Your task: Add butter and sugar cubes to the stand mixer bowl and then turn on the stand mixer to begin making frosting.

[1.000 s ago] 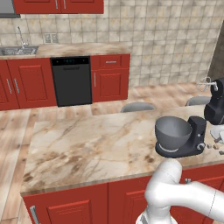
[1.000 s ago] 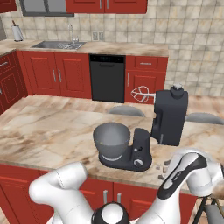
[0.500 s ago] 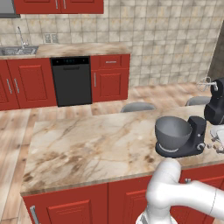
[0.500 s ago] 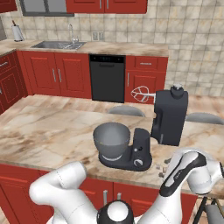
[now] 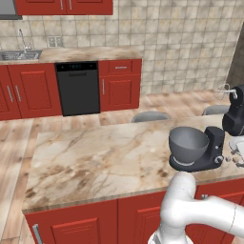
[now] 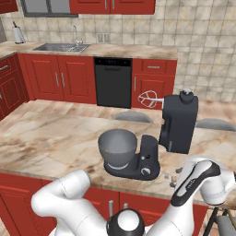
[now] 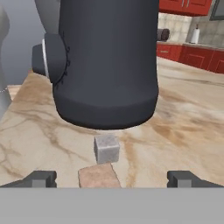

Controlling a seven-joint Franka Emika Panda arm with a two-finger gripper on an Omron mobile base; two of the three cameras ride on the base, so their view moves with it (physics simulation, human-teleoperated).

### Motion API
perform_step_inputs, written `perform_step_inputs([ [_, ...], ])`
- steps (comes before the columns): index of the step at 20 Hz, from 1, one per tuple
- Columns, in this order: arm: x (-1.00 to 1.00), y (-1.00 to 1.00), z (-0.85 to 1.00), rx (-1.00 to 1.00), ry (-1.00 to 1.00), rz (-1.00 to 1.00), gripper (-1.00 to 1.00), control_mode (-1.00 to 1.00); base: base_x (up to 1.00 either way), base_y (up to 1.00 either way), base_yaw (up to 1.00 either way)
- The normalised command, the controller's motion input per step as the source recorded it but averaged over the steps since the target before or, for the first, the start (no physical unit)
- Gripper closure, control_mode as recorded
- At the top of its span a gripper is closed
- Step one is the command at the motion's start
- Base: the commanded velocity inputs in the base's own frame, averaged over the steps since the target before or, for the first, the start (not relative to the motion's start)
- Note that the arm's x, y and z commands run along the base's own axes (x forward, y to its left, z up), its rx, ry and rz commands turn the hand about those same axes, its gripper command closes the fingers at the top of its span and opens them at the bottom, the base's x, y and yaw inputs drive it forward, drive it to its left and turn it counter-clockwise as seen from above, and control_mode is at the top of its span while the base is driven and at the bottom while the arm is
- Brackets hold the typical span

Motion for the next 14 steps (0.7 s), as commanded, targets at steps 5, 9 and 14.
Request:
perform_step_inputs([
  [5, 0.02, -0.09, -0.16, 0.00, 0.01, 0.02, -1.00, -1.00, 0.00, 0.00, 0.00],
  [9, 0.00, 0.00, -0.21, 0.00, 0.03, 0.02, -1.00, -1.00, 0.00, 0.00, 0.00],
  [14, 0.00, 0.00, -0.25, 0.00, 0.09, 0.02, -1.00, -1.00, 0.00, 0.00, 0.00],
])
